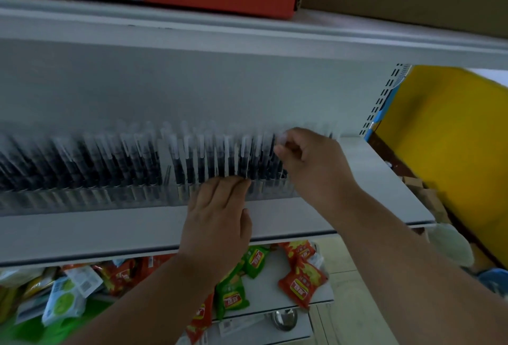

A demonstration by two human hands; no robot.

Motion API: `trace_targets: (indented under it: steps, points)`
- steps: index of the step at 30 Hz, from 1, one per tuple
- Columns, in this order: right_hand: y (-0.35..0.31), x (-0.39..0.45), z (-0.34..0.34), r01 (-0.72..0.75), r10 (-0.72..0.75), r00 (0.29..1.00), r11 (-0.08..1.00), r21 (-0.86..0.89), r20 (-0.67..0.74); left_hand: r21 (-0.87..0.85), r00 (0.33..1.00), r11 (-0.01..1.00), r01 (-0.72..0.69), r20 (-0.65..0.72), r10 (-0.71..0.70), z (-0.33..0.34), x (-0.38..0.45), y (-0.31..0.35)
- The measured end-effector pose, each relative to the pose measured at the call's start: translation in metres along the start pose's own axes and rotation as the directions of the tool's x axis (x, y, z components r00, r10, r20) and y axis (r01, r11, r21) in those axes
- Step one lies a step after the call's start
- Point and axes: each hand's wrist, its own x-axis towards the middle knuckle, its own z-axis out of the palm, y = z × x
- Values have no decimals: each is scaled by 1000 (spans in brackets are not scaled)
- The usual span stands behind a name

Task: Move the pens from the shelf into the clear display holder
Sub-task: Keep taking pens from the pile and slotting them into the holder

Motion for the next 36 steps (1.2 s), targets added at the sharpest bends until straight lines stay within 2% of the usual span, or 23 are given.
trace_targets:
  steps: [3, 9, 15, 17, 20, 23, 26, 31, 33, 36]
  points:
    - [6, -2, 13, -27, 27, 1000, 997, -67, 6, 27, 1000, 1000, -7, -2, 7, 1, -1, 0]
    - [7, -7, 26, -30, 26, 998, 998, -61, -60, 44, 1000, 999, -15, -12, 16, 0, 0, 1]
    - [11, -20, 24, -103, 99, 993, 993, -58, -69, 48, 1000, 999, -5, -24, 6, -1, 0, 2]
    - [8, -24, 19, -53, 48, 991, 998, -36, -124, 41, 1000, 999, 2, -12, -1, -1, 0, 1]
    - [-1, -30, 5, 108, -123, 979, 989, -98, -164, 12, 999, 999, 31, -9, -31, -5, -1, 4]
    - [-12, -35, -2, 228, -251, 960, 958, -171, -127, -2, 996, 996, 89, -22, -89, -13, -8, 7]
    - [-28, -38, 1, 318, -335, 939, 932, -173, -80, 33, 988, 988, 148, -37, -147, -29, -25, 3]
    - [-79, -40, 31, 389, -380, 918, 919, -61, 116, 218, 972, 948, 233, -39, -230, -69, -69, -31]
    - [-110, -43, 47, 412, -399, 890, 911, -15, 219, 283, 950, 908, 311, -52, -309, -90, -91, -50]
    - [-159, -50, 71, 498, -490, 827, 866, 48, 275, 342, 899, 834, 433, -101, -426, -123, -125, -76]
